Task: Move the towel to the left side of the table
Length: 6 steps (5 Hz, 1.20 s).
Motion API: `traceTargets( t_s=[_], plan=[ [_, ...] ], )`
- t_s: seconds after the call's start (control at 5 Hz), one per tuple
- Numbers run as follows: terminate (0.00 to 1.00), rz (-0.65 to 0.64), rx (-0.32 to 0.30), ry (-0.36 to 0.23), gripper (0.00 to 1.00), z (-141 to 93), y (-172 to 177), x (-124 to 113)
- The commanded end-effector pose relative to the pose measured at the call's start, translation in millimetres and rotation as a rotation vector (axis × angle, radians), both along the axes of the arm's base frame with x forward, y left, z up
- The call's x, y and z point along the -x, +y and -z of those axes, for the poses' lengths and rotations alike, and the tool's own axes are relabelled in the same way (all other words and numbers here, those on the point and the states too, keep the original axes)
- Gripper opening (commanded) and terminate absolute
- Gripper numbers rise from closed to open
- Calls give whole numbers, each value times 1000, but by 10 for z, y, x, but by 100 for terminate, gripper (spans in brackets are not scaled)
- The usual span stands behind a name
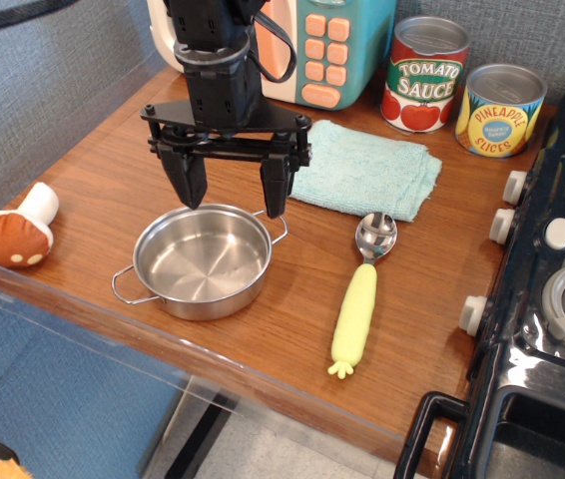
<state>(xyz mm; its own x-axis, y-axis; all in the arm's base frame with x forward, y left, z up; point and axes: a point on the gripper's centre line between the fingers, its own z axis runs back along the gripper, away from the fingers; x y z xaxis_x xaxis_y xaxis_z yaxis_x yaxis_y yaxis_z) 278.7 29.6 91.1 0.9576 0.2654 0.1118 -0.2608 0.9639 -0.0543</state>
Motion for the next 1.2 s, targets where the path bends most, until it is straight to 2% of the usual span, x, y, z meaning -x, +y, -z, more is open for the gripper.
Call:
traceTargets(
  t_s=[0.0, 0.2, 0.6, 0.8, 1.0],
  plan=[
    [0, 0, 0, 0, 100, 0, 0, 0],
    [0, 4, -12, -30, 100, 42, -102, -302],
    [0, 32, 30, -82, 100, 272, -342, -1103],
    [0, 65, 28, -87, 100, 368, -429, -1497],
    [0, 103, 2, -75, 100, 473, -464, -1725]
  ],
)
